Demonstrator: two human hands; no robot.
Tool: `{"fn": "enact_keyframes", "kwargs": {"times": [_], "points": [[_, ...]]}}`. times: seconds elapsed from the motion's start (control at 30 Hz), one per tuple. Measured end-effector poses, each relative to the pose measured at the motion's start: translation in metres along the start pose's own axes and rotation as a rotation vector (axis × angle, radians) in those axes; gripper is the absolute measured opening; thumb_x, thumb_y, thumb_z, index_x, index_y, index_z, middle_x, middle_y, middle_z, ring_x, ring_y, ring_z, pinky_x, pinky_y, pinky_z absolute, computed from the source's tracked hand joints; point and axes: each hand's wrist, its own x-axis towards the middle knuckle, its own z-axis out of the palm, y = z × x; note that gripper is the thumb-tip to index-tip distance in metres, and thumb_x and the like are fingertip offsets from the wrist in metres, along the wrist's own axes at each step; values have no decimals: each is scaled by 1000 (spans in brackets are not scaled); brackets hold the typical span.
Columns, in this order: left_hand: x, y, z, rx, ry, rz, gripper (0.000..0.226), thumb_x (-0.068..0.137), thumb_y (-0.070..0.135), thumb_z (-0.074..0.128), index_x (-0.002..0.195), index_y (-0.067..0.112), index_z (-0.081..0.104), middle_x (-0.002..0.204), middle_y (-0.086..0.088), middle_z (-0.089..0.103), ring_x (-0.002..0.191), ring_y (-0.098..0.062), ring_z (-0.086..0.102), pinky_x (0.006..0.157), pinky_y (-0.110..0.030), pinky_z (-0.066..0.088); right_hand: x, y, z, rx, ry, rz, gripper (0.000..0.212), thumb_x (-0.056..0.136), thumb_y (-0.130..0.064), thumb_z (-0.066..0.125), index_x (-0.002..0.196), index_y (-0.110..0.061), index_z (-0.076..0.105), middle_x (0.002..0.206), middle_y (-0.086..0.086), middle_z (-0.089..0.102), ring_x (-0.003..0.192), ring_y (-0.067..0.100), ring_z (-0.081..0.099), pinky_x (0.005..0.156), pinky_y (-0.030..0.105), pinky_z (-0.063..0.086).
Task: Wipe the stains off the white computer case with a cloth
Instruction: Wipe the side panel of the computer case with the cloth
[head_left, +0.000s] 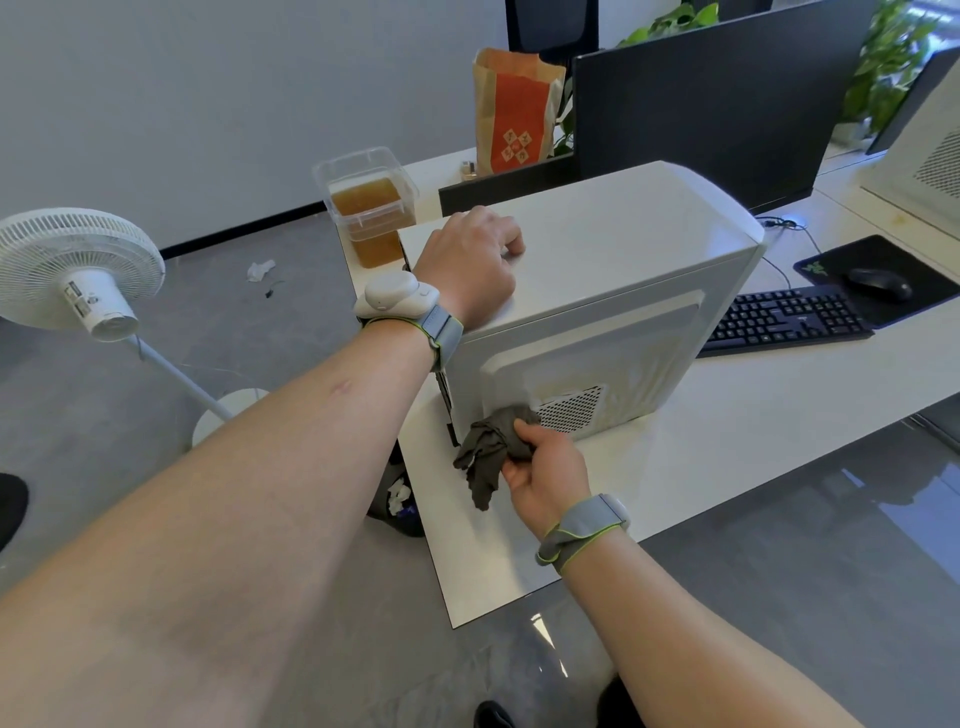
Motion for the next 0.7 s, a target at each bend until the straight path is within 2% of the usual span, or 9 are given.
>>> {"fn": "enact_keyframes", "kwargs": {"times": [0.07, 0.17, 0.2, 0.27, 0.33, 0.43, 0.5, 0.57, 0.7], "points": [[0, 0, 0, -3, 1, -2, 37, 88, 10, 42, 112, 23, 68, 126, -3, 58, 117, -27, 49, 101, -43, 41, -23, -13, 14, 52, -128, -40, 34, 93, 4, 56, 126, 10, 61, 113, 22, 67, 98, 34, 67, 90, 43, 57], [1, -1, 1, -6, 12, -10, 37, 88, 10, 43, 112, 24, 68, 126, -3, 59, 117, -27, 49, 101, -43, 41, -49, -39, 26, 58, -343, -90, 42, 80, -3, 55, 120, 5, 63, 114, 24, 64, 102, 37, 63, 102, 49, 48], [0, -1, 1, -13, 14, -14, 38, 88, 10, 43, 112, 24, 68, 126, -3, 59, 117, -27, 49, 102, -43, 41, -55, -48, 26, 52, -394, -104, 40, 76, -6, 53, 112, 4, 67, 107, 22, 67, 98, 37, 64, 99, 48, 50], [0, -2, 1, -24, 18, -24, 38, 88, 9, 43, 111, 24, 68, 125, -3, 60, 116, -27, 49, 101, -43, 41, -56, -58, 19, 57, -402, -107, 28, 70, -11, 47, 85, -3, 70, 84, 15, 65, 79, 33, 63, 83, 40, 51], [0, -2, 1, -29, 20, -26, 37, 90, 8, 44, 111, 24, 69, 125, -3, 60, 116, -26, 50, 101, -42, 41, -46, -57, 3, 102, -309, -68, 21, 67, -15, 46, 77, -6, 63, 78, 13, 59, 73, 33, 60, 86, 42, 48], [0, 0, 0, -33, 27, -22, 36, 90, 8, 44, 111, 23, 69, 125, -2, 61, 116, -25, 50, 101, -42, 42, -17, -37, -36, 48, -100, 47, 34, 68, -15, 47, 97, -3, 59, 92, 16, 62, 83, 36, 62, 101, 50, 45], [0, 0, 0, -35, 28, -27, 37, 89, 10, 42, 110, 24, 70, 124, -2, 61, 115, -25, 51, 101, -43, 43, 0, -21, -59, -90, 59, 123, 39, 79, -8, 44, 112, 3, 61, 101, 20, 66, 93, 40, 65, 101, 53, 48], [2, 0, 0, -39, 34, -28, 39, 86, 11, 41, 108, 24, 70, 123, -2, 62, 114, -26, 52, 100, -45, 44, 15, -10, -72, -195, 172, 176, 44, 92, -2, 43, 134, 4, 55, 119, 25, 66, 114, 45, 63, 101, 56, 50], [1, -1, 1, -44, 23, -29, 38, 87, 11, 42, 108, 24, 70, 123, -2, 61, 113, -25, 52, 100, -45, 44, 31, 0, -69, -280, 238, 92, 47, 99, 0, 49, 146, 0, 43, 149, 22, 49, 135, 38, 53, 95, 41, 50]]}}
